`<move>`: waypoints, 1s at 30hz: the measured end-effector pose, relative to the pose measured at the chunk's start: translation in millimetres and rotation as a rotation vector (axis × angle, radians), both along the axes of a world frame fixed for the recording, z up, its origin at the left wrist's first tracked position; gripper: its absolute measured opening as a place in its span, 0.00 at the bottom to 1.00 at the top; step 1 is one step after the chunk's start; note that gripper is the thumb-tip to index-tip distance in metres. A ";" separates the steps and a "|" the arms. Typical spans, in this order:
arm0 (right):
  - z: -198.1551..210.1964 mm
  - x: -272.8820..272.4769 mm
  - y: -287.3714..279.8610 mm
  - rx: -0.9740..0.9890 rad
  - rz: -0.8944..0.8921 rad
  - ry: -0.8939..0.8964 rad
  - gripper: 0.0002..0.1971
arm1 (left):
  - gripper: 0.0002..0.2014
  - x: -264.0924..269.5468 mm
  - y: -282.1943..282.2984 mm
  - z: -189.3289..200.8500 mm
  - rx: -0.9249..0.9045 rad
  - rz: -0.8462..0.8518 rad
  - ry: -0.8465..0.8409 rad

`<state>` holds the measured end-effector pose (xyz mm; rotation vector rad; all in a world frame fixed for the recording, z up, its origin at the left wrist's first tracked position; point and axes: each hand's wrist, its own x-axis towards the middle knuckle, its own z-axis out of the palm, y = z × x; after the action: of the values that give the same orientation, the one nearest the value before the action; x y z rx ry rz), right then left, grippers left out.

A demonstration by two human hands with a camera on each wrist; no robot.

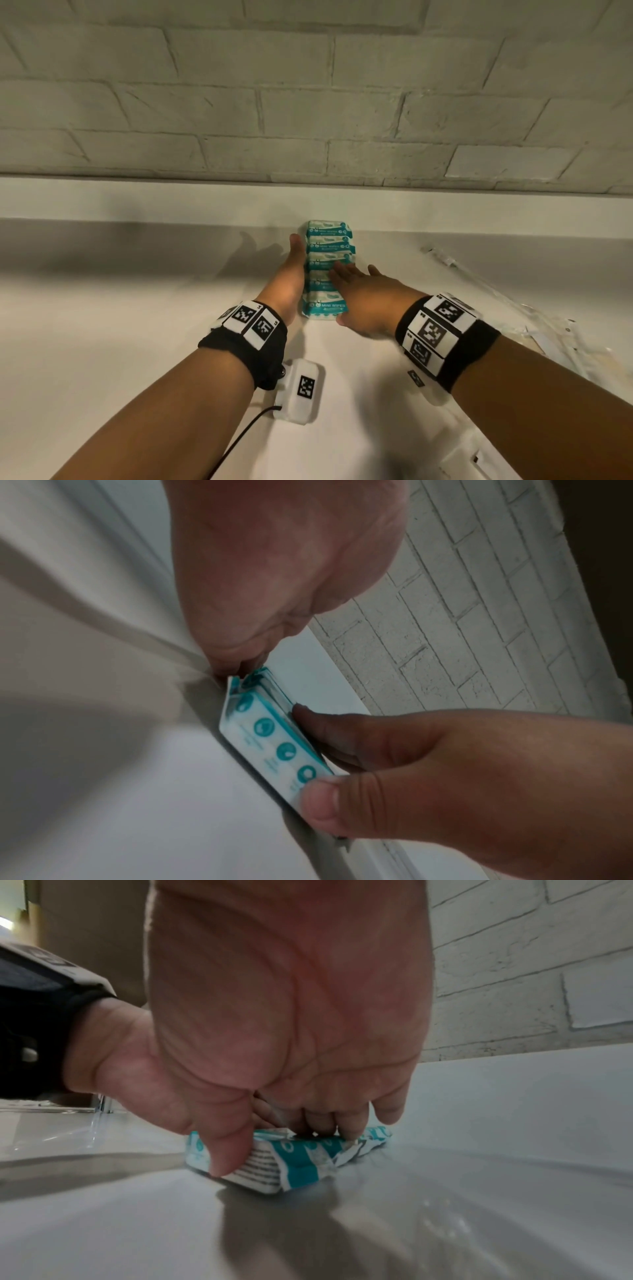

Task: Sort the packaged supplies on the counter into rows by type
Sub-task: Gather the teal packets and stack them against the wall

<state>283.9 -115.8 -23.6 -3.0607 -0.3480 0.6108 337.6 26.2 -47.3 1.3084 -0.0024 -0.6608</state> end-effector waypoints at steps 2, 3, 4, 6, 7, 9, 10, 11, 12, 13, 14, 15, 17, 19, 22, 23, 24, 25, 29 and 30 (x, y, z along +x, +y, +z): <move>0.7 -1.7 0.4 -0.005 0.006 -0.002 0.40 | 0.41 -1.1 0.0 1.6 0.004 0.003 -0.001; 0.9 -2.7 1.0 -0.009 0.006 -0.004 0.40 | 0.41 -1.4 -0.6 1.9 0.006 0.003 -0.001; 0.7 -3.2 1.6 -0.013 0.004 -0.007 0.40 | 0.41 -1.1 -1.0 1.9 0.010 0.004 -0.002; 0.1 -4.1 2.2 -0.021 0.007 -0.012 0.39 | 0.41 -0.9 -2.6 3.4 0.022 0.006 -0.003; 0.2 -4.5 2.4 -0.023 0.009 -0.009 0.39 | 0.40 -0.9 -2.9 4.1 0.035 0.009 -0.003; 0.3 -4.6 2.7 -0.026 0.009 -0.006 0.38 | 0.40 -0.5 -3.9 4.7 0.057 0.022 -0.005; 0.3 -4.4 3.1 -0.027 0.007 -0.004 0.38 | 0.40 -0.2 -4.0 4.1 0.069 0.020 -0.006; 0.5 -3.7 3.9 -0.029 0.008 -0.003 0.38 | 0.40 0.1 -4.4 3.5 0.080 0.018 -0.012; 0.4 -2.9 4.7 -0.034 0.009 -0.002 0.38 | 0.40 -0.2 -4.3 4.4 0.092 0.016 -0.016; 0.2 -2.0 5.3 -0.038 0.009 -0.002 0.38 | 0.40 -1.2 -4.4 6.0 0.097 0.019 -0.015; -0.3 -1.5 5.5 -0.039 0.008 -0.003 0.38 | 0.40 -2.0 -4.3 7.3 0.107 0.012 -0.013; -0.7 -1.1 5.6 -0.036 0.006 -0.006 0.38 | 0.40 -2.1 -4.0 7.3 0.118 0.009 -0.015; -0.9 -1.3 5.3 -0.034 0.003 -0.010 0.38 | 0.41 -1.4 -2.0 9.3 0.153 0.025 -0.017; -0.3 -2.2 4.6 -0.021 0.001 -0.012 0.38 | 0.41 -3.7 1.5 15.7 0.167 0.044 -0.012; 6.6 -8.1 0.0 0.072 -0.030 0.008 0.41 | 0.38 -14.4 1.6 28.5 0.229 0.049 -0.046; 12.2 -14.3 -3.9 0.127 -0.045 0.015 0.40 | 0.32 -19.1 1.5 33.3 0.268 0.066 -0.090; 18.7 -20.8 -8.3 0.190 -0.057 0.019 0.39 | 0.25 -23.2 4.0 38.2 0.322 0.085 -0.142; 26.7 -31.4 -16.9 0.258 -0.083 0.024 0.36 | 0.21 -29.4 5.7 43.6 0.376 0.092 -0.195; 54.8 -80.2 -60.5 0.413 -0.289 0.050 0.26 | 0.21 -49.3 14.9 45.4 0.530 0.073 -0.391; 57.6 -98.2 -74.5 0.411 -0.348 0.037 0.24 | 0.19 -61.2 12.6 45.0 0.529 0.053 -0.413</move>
<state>185.7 -190.3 34.0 -2.6211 0.0586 0.5009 276.4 38.8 -2.3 1.9319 -0.1369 -0.3418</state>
